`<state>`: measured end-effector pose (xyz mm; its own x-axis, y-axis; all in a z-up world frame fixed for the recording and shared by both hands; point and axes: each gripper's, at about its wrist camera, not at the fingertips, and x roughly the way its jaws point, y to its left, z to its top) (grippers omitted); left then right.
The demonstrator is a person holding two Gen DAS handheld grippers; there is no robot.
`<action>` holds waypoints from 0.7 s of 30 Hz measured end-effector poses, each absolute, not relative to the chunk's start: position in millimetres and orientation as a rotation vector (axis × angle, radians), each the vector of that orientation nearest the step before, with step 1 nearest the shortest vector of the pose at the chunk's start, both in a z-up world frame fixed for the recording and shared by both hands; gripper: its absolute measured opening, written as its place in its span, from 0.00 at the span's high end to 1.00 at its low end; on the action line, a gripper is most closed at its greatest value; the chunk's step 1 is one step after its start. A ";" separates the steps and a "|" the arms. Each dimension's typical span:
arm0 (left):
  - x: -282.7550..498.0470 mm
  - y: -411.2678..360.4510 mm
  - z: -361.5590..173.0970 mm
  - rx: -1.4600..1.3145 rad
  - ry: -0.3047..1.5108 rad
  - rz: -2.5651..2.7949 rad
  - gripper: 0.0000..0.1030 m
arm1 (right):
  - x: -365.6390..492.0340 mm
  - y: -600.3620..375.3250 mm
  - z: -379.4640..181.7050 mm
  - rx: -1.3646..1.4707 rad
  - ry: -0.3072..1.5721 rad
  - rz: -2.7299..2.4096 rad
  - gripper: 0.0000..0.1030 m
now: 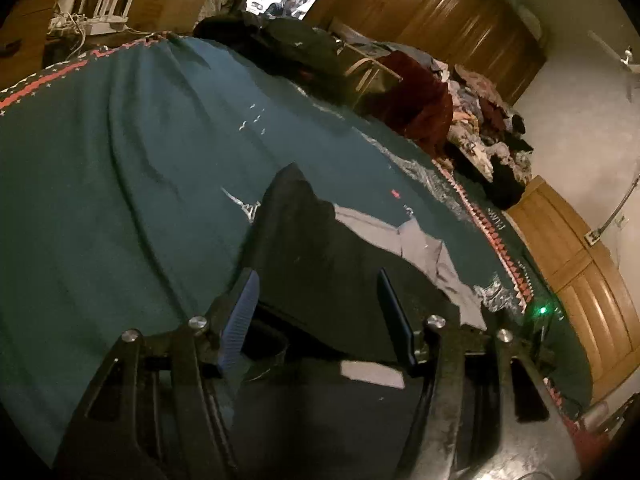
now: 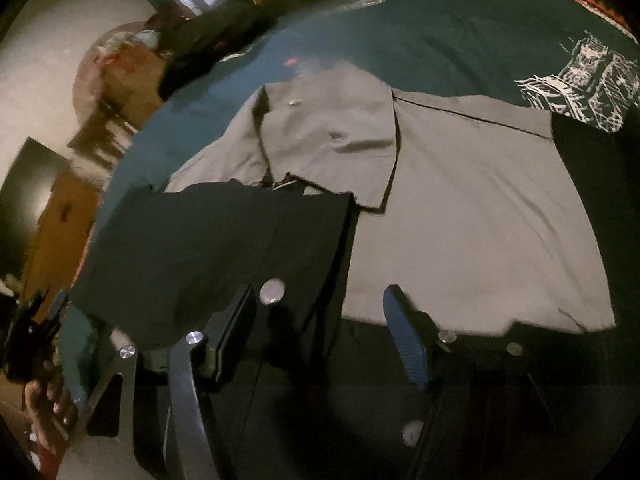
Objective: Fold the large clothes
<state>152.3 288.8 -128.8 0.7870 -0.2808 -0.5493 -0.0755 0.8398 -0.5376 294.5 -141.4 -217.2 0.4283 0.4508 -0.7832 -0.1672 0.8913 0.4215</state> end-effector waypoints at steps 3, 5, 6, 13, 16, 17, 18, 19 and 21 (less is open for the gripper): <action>159.9 285.7 -132.2 -0.566 0.665 -0.117 0.43 | 298.2 -130.0 -217.7 0.314 1.051 0.408 0.35; 152.5 289.8 -129.7 -0.564 0.658 -0.115 0.43 | 294.1 -119.0 -215.4 0.304 1.036 0.437 0.47; 149.8 290.7 -128.2 -0.562 0.653 -0.113 0.43 | 290.8 -113.2 -212.8 0.289 1.027 0.443 0.59; 147.4 297.4 -107.2 -0.480 0.595 -0.081 0.36 | 274.5 -176.7 -168.2 0.297 0.917 0.365 0.99; 165.4 281.8 -106.7 -0.418 0.625 -0.082 0.36 | 280.3 -221.2 -176.1 0.302 0.950 0.266 0.99; 169.7 275.7 -108.4 -0.402 0.635 -0.091 0.36 | 280.7 -229.0 -178.7 0.299 0.958 0.250 0.99; 177.0 267.5 -110.2 -0.377 0.659 -0.096 0.36 | 281.7 -234.2 -182.9 0.295 0.968 0.244 0.99; 184.3 258.3 -113.0 -0.341 0.687 -0.096 0.36 | 282.7 -237.3 -187.7 0.291 0.979 0.247 0.99; 196.7 241.0 -120.7 -0.264 0.740 -0.093 0.36 | 284.6 -240.7 -192.1 0.275 0.988 0.242 0.99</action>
